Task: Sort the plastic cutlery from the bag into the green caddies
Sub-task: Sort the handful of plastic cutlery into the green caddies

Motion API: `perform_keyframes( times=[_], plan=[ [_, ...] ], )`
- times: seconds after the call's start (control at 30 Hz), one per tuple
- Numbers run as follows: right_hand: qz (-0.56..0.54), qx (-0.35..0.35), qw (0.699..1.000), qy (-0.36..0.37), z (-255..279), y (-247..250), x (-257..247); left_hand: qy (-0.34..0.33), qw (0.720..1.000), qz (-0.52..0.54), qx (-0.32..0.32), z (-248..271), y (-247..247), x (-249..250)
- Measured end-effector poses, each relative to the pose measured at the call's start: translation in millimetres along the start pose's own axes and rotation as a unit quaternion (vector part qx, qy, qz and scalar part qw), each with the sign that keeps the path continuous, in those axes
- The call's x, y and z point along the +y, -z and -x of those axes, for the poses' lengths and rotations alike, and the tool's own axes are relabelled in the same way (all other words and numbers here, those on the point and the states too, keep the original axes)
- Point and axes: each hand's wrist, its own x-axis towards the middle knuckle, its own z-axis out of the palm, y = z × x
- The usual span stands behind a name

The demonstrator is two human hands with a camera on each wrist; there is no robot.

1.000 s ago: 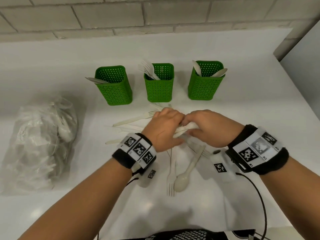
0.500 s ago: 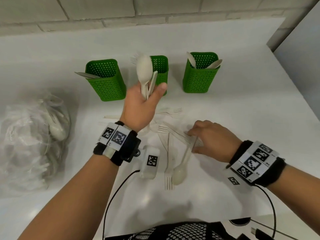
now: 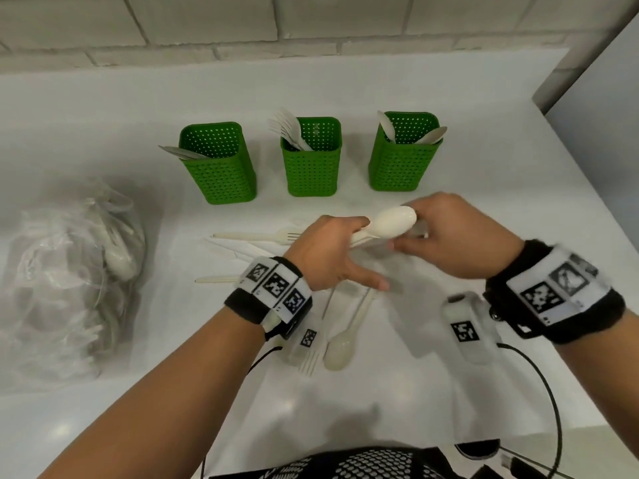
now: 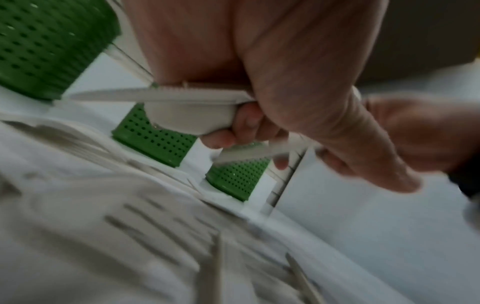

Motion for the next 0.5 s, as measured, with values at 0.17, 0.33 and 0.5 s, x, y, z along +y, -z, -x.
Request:
perform_keyframes(
  times=[0.17,0.33,0.5],
  plan=[
    [-0.153,-0.001,0.988,-0.026,-4.7,-5.5,7.2,0.028,0.984,-0.041,0.171,10.5,20.4,-3.9],
    [0.179,-0.194,0.960,0.097,2.8,-68.0,12.1,0.131,0.984,-0.035,0.116,46.1,58.6,-29.6],
    [0.213,-0.111,0.953,0.185,-3.3,-76.1,14.5,0.154,0.947,0.243,0.142,75.6,49.9,-27.4]
  ],
)
